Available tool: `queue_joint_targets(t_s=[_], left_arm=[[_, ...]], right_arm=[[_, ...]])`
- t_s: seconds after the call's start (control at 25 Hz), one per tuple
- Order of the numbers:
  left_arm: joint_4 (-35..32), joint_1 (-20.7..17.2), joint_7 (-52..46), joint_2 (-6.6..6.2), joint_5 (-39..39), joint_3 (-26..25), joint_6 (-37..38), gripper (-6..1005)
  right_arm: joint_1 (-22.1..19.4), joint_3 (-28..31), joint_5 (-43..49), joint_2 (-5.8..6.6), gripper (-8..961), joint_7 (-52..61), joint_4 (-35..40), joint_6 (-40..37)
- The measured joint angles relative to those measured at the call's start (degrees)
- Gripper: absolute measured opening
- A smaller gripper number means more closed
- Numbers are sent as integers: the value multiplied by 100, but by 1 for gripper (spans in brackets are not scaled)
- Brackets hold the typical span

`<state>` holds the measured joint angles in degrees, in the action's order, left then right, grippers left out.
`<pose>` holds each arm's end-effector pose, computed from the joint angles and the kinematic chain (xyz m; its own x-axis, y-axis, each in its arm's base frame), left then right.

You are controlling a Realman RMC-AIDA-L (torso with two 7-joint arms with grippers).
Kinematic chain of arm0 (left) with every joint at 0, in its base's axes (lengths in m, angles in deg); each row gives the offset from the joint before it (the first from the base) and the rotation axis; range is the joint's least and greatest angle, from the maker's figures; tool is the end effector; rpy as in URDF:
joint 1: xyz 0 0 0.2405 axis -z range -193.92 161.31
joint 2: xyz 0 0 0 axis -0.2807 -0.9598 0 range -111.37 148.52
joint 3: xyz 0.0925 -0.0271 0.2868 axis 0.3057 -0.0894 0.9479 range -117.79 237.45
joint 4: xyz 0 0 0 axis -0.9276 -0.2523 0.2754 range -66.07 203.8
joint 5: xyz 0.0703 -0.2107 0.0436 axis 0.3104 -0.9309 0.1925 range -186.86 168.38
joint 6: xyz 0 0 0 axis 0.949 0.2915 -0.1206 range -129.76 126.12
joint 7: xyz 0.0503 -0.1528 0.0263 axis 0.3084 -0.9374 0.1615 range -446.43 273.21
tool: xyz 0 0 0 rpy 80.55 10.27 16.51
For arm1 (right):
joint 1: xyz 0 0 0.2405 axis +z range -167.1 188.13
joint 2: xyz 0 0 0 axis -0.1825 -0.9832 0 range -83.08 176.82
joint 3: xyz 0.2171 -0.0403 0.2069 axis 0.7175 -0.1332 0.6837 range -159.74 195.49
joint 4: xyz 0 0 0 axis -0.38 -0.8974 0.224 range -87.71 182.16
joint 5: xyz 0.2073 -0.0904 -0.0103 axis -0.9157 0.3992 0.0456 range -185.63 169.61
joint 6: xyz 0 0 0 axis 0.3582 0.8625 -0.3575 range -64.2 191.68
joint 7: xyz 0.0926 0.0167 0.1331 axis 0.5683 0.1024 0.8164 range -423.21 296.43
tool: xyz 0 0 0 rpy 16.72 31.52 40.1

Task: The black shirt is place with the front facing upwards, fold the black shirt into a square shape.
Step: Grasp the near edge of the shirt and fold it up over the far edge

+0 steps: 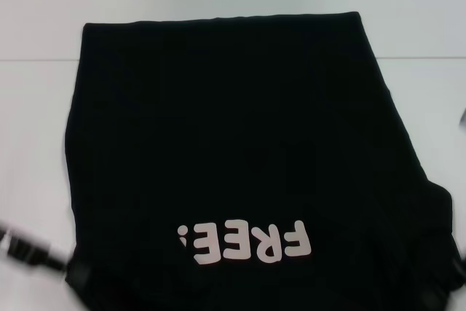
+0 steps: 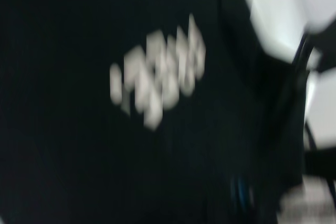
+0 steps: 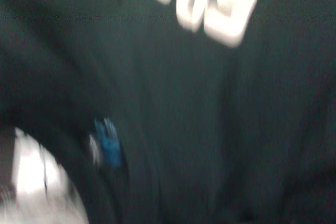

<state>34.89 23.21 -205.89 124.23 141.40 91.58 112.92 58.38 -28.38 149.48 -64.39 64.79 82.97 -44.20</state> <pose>-0.3315 0.3406 0.0519 0.4615 0.8782 -0.1253 0.8836 -0.4426 0.1526 0.2950 0.3728 0.0001 0.4609 -0.7932 0.3979 -0.8538 -0.5187 -0.0451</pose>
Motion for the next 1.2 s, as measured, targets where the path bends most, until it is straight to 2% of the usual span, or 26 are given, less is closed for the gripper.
queue_joint_targets(t_s=[0.04, 0.2, 0.28, 0.32, 0.44, 0.52, 0.64, 0.72, 0.8, 0.92, 1.2], left_arm=[[1, 96, -73, -23, -60, -318, -86, 22], [6, 364, -665, -118, -262, -1544, -869, 22], [23, 399, -891, -110, -397, -1889, -1352, 23], [34, 379, -981, -75, -504, -1994, -1662, 23], [70, 208, -1091, 102, -881, -2137, -2529, 23], [86, -2, -1061, 298, -1259, -2152, -3113, 23], [135, -290, -875, 546, -1844, -2158, -3818, 23], [187, -408, -736, 650, -2144, -2162, -4120, 23], [275, -506, -533, 739, -2500, -2156, -4400, 23], [445, -528, -247, 789, -2761, -2149, -4632, 23], [685, -351, 369, 908, -2981, -2065, -5238, 22]], right_arm=[[17, 329, -106, 45, 60, 67, -12, 96], [-19, 1826, -907, 361, 60, 444, -220, 683], [-155, 2267, -1482, 425, 60, 496, -279, 1047], [-255, 2396, -1813, 415, 60, 491, -293, 1285], [-531, 2475, -2641, 230, 60, 246, -345, 2071], [-669, 2480, -3072, 1, 60, -154, -414, 2677], [-757, 2499, -3447, -276, 60, -768, -524, 3358], [-786, 2497, -3685, -471, 60, -1238, -616, 3813], [-789, 2487, -3819, -588, 60, -1544, -668, 4162], [-752, 2465, -3934, -658, 61, -1948, -762, 4585], [-608, 2317, -3952, -695, 64, -2217, -918, 5314]])
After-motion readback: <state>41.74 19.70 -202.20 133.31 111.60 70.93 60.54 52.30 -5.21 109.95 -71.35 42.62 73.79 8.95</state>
